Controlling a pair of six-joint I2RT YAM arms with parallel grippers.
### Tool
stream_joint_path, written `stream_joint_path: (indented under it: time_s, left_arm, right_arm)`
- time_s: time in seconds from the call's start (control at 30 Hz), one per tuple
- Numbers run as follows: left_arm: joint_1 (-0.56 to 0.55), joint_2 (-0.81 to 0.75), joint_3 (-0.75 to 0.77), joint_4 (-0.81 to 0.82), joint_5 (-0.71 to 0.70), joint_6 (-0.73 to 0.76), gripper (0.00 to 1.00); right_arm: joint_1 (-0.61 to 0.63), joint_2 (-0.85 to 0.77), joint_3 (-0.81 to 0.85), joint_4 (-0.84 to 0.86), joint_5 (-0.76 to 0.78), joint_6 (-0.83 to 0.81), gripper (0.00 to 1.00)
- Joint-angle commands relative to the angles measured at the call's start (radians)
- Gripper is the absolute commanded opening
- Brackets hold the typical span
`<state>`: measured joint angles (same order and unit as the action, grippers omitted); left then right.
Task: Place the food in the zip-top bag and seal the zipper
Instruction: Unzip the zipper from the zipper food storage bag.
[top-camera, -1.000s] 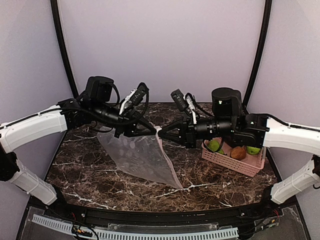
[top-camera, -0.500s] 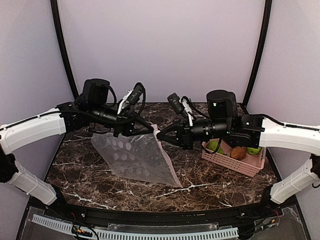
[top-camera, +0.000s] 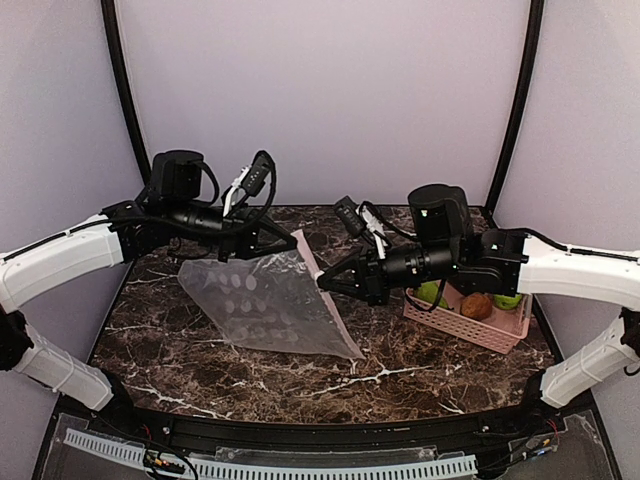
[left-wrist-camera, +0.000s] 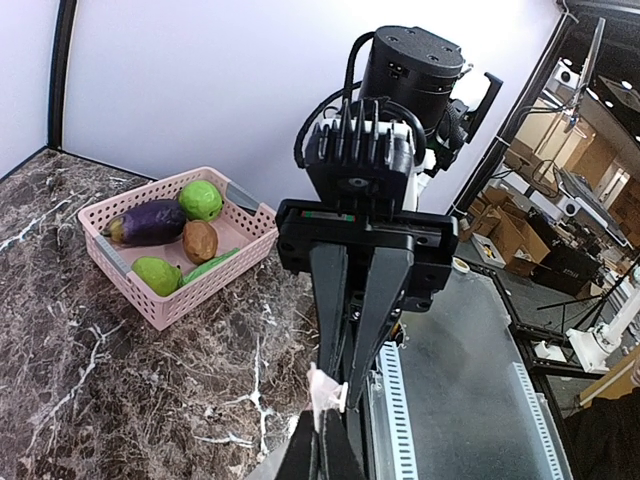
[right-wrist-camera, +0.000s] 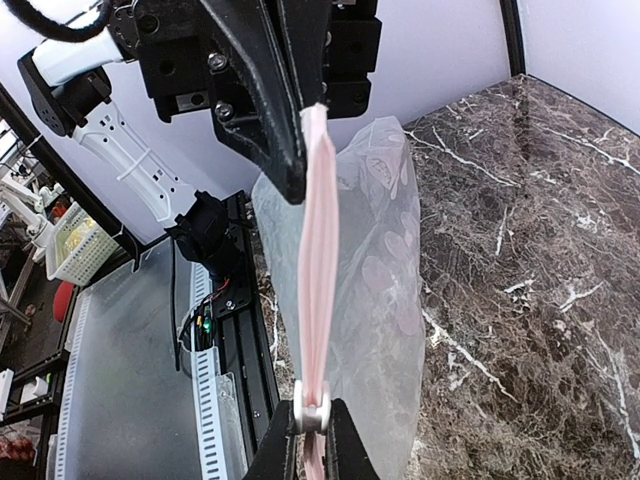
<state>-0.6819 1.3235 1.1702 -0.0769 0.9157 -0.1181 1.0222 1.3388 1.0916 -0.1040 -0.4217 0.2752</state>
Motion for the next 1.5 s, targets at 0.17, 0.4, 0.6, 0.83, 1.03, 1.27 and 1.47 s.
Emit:
stream_joint_path:
  time_s: [0.17, 0.4, 0.6, 0.83, 1.03, 1.27, 1.47]
  left_arm:
    - [0.050, -0.070, -0.009, 0.072, -0.081, -0.014, 0.01]
    - [0.072, -0.087, -0.027, 0.117, -0.119, -0.033, 0.01]
    - [0.088, -0.091, -0.035, 0.147, -0.102, -0.057, 0.01]
    - [0.113, -0.094, -0.037, 0.149, -0.110, -0.058, 0.01]
    - [0.141, -0.099, -0.045, 0.155, -0.125, -0.061, 0.01]
    - [0.171, -0.101, -0.046, 0.159, -0.126, -0.066, 0.01]
    - [0.185, -0.101, -0.046, 0.163, -0.122, -0.068, 0.01]
  right_arm:
    - [-0.002, 0.012, -0.037, -0.126, -0.015, 0.007, 0.02]
    - [-0.001, 0.028, -0.040, -0.138, -0.022, 0.006, 0.02]
    - [-0.001, 0.041, -0.040, -0.156, -0.014, 0.006, 0.02]
    - [0.002, 0.053, -0.046, -0.179, -0.023, 0.003, 0.01]
    - [0.004, 0.053, -0.062, -0.202, -0.032, 0.004, 0.01]
    - [0.010, 0.052, -0.079, -0.218, -0.042, 0.010, 0.01]
    - [0.013, 0.054, -0.089, -0.225, -0.050, 0.013, 0.01]
